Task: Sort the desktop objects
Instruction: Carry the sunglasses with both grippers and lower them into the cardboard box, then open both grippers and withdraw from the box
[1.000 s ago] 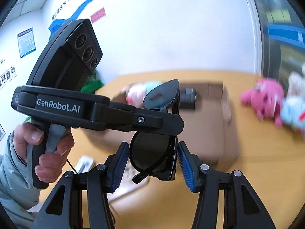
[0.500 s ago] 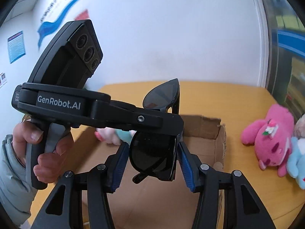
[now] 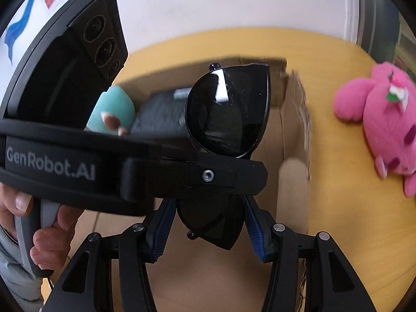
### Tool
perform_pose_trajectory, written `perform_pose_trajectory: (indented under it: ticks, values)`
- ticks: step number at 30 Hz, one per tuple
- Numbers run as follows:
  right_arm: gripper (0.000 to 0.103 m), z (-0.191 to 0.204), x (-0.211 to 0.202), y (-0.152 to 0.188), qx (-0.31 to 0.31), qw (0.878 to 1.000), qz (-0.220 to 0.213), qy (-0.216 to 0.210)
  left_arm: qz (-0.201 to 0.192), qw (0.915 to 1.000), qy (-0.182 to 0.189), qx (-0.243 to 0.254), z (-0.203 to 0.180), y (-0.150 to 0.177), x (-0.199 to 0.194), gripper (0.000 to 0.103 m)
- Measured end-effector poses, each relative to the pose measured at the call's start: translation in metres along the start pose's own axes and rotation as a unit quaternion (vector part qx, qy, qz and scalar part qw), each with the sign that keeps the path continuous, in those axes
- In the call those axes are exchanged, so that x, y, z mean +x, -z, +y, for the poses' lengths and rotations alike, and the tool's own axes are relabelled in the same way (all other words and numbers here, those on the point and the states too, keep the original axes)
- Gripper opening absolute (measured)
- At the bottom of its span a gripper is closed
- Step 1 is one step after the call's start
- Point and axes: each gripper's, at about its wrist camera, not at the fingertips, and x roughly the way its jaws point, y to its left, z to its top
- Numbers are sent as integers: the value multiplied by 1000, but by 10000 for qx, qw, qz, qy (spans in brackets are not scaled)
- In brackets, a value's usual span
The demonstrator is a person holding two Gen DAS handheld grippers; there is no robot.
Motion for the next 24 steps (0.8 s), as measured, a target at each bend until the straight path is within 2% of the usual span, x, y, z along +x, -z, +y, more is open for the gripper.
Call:
perform_pose_trajectory:
  ticks: [2, 5, 13, 17, 21, 24]
  values:
    - [50, 2, 5, 0, -65, 9998, 165, 21, 20, 9999, -117, -86, 6, 3, 4, 32]
    - [50, 6, 12, -5, -179, 9992, 338, 111, 5, 9994, -97, -344, 17, 3, 6, 33]
    - [54, 7, 15, -7, -75, 9991, 312, 273, 109, 9979, -549, -330, 17, 3, 11, 33]
    - [66, 13, 12, -7, -71, 9992, 270, 297, 135, 9976, -610, -290, 11, 5, 3, 40]
    - [80, 25, 2, -2, -229, 9978, 204, 596, 42, 9968, -795, 0, -4, 14, -14, 41]
    - [80, 27, -20, 1, -327, 9966, -31, 755, -177, 9945, -994, 280, -21, 28, -39, 41]
